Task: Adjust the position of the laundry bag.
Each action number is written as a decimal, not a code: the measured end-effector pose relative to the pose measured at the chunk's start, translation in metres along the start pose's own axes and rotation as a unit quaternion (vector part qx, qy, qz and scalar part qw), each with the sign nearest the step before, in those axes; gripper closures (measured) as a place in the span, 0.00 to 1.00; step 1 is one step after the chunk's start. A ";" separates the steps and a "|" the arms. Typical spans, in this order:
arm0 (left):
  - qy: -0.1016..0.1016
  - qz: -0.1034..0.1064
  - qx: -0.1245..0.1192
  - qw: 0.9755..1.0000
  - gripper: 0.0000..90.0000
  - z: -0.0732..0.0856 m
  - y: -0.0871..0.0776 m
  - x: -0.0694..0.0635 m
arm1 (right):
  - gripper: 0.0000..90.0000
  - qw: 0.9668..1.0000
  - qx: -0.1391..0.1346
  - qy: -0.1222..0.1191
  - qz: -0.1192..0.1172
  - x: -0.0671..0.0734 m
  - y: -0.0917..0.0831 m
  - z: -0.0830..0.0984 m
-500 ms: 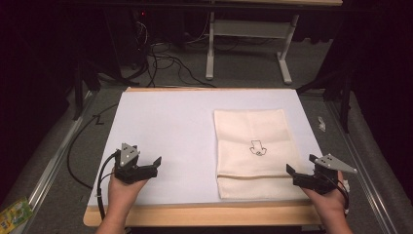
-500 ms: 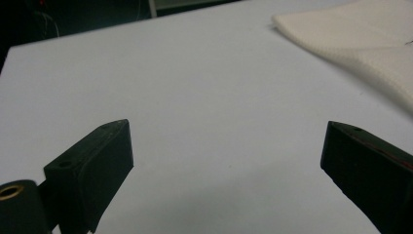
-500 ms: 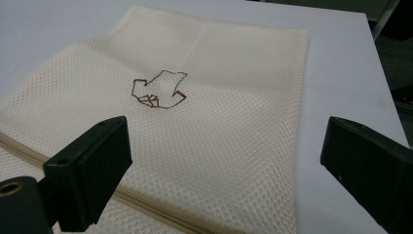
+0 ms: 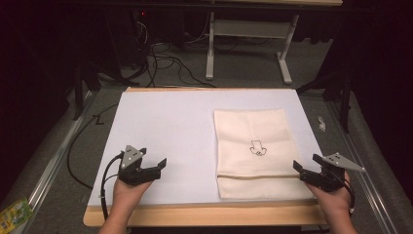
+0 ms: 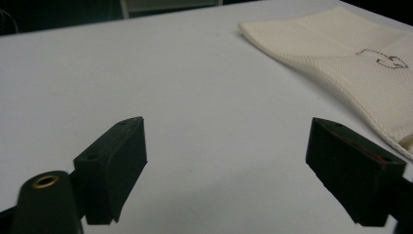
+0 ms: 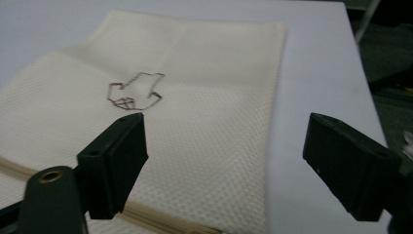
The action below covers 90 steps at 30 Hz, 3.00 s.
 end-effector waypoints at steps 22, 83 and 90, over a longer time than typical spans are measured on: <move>0.025 0.024 0.013 0.999 0.32 0.002 0.018 -0.020 | 0.75 0.993 0.117 -0.020 0.001 -0.010 0.031 0.023; -0.007 0.087 0.112 0.990 1.00 -0.001 0.136 -0.070 | 0.97 0.986 0.092 -0.131 -0.037 0.051 0.039 0.013; -0.024 0.059 0.104 0.993 1.00 0.001 0.125 -0.056 | 0.97 0.985 0.090 -0.142 -0.042 0.059 0.045 0.010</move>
Point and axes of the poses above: each handheld gripper's, and its own axes: y roughly forward along the jaws, z roughly out of its underside, x roughly to its left, the point moved 2 cm from there along y, roughly forward along the jaws, and after that the axes turned 12 degrees about z, right-handed, at the moved point
